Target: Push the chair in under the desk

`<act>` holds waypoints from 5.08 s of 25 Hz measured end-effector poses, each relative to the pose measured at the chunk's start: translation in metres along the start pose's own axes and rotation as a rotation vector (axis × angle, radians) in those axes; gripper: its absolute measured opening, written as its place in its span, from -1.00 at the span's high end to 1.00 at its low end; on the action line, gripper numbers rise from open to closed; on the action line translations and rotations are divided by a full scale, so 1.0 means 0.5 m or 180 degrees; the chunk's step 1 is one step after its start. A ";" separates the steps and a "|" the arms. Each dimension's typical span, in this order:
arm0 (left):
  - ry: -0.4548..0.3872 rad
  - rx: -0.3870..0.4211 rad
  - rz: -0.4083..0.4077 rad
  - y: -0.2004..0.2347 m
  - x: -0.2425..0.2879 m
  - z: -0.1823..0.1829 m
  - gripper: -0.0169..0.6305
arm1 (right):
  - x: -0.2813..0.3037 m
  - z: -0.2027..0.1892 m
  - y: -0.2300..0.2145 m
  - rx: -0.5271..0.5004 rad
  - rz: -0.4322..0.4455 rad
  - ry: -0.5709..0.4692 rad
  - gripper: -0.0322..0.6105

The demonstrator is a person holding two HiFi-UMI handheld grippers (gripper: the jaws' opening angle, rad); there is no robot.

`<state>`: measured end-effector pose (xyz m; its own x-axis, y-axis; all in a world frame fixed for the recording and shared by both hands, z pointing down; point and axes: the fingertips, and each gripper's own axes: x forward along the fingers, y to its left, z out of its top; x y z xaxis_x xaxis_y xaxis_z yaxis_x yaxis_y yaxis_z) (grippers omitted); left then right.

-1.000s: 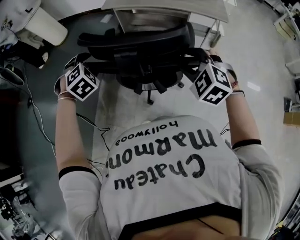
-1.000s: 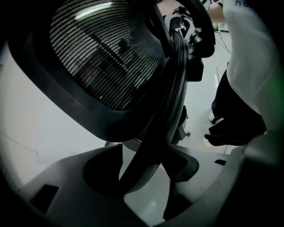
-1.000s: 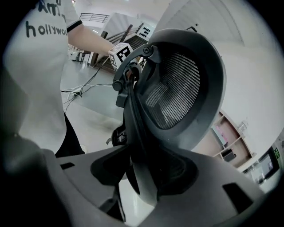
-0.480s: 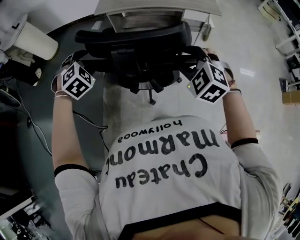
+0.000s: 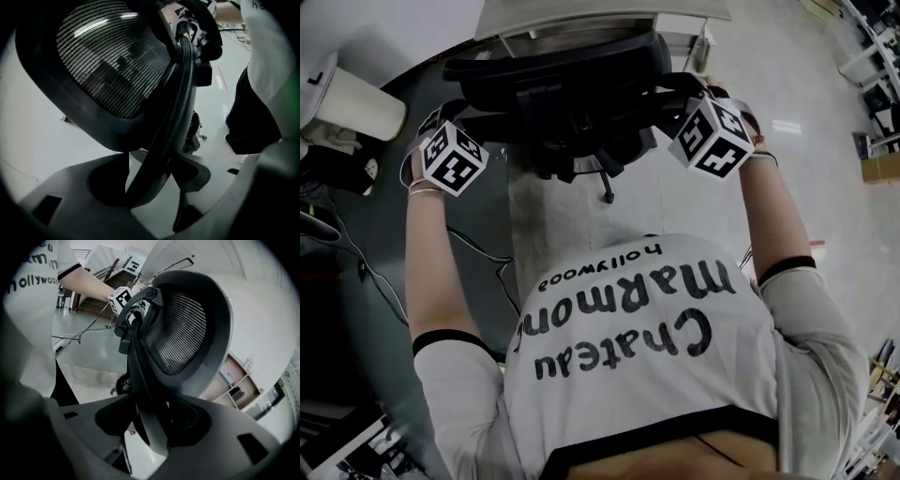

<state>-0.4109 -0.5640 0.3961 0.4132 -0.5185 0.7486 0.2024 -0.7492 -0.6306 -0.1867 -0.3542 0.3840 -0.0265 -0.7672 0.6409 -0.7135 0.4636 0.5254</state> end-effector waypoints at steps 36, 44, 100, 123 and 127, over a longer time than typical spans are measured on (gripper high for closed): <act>-0.0090 -0.0087 -0.0116 0.163 0.133 -0.044 -0.02 | 0.151 0.054 -0.120 0.0197 -0.0087 0.0176 0.13; -0.0117 -0.0063 -0.0006 0.149 0.124 -0.043 -0.02 | 0.145 0.050 -0.117 0.0176 -0.0025 0.0159 0.13; -0.3142 -0.3268 -0.0057 0.004 -0.342 0.258 0.89 | 0.148 0.083 -0.141 0.1155 0.0088 -0.0557 0.10; -0.3184 -0.3589 0.0444 -0.071 -0.408 0.247 0.88 | -0.097 0.200 -0.057 0.2934 -0.0273 -0.2048 0.86; -0.3212 -0.3657 0.0616 -0.067 -0.420 0.246 0.88 | -0.173 0.238 -0.060 0.2839 -0.0326 -0.2432 0.86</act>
<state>-0.3954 -0.3793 0.2349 0.8567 -0.5114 -0.0673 -0.4983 -0.8543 0.1483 -0.2463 -0.3544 0.2463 -0.1371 -0.9897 -0.0422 -0.9657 0.1430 -0.2166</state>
